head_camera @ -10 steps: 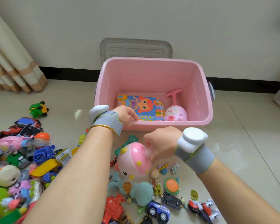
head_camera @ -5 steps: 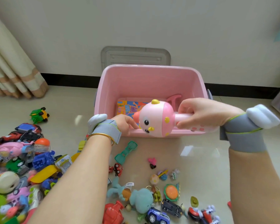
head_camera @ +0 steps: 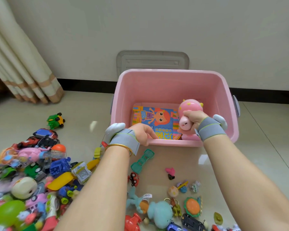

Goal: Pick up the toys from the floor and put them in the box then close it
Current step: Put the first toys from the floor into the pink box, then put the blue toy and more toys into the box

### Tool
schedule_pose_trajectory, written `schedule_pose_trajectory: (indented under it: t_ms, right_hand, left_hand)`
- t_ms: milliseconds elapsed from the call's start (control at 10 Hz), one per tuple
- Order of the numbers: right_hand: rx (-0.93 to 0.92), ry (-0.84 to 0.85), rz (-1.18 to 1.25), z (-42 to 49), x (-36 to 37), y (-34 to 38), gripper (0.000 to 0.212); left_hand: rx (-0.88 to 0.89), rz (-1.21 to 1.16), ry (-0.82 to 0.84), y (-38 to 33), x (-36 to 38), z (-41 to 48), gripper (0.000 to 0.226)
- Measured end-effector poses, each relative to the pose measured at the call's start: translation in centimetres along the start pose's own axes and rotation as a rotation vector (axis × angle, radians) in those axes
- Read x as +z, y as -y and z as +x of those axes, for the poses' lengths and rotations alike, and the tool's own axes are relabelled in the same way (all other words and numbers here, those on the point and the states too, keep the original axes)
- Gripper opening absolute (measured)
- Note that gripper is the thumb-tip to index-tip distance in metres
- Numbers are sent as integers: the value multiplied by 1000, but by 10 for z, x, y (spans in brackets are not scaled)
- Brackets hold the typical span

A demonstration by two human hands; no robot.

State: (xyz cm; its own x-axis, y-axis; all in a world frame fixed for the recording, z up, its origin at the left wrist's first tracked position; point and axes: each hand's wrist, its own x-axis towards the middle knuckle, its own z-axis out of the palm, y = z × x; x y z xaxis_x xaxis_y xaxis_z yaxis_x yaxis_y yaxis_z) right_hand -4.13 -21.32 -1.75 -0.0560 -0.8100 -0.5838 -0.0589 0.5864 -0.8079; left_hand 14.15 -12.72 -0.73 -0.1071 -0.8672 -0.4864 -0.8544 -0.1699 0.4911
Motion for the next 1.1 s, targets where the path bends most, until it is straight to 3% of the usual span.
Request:
schedule_pose_trajectory:
  t_ms: [100,200,300,500,700,800,900,1000,1100]
  right_hand:
    - [19,1,156,9,18,7,11]
    - [-113,-25,175,11,33,13,7]
    - [-153,-19,155,11,40,13,28]
    - [-193,-64,-179,14,23,8,43]
    - [-386,-113,-899,-2,2,0,34]
    - [-449,-135,-1016,-13,4,0,35]
    - [-539,-146,-1042,-16,3,-7,32]
    - [-669,-211,-840,-28,1,-16,36]
    - [-905,-346,-722,-47,-4,-27,27]
  left_hand:
    - [10,-7,12,4,-1,1,45]
    - [36,-22,5,5,0,2,45]
    - [58,-39,-37,6,-1,6,44]
    - [62,-73,-138,-1,-4,11,47]
    - [7,-75,-257,-17,-5,13,43]
    - [-79,-94,-405,-24,0,14,40]
    - [-72,108,-532,-26,12,11,50]
    - [-14,93,-641,-27,20,5,51]
    - [103,-2,-815,-32,24,2,31]
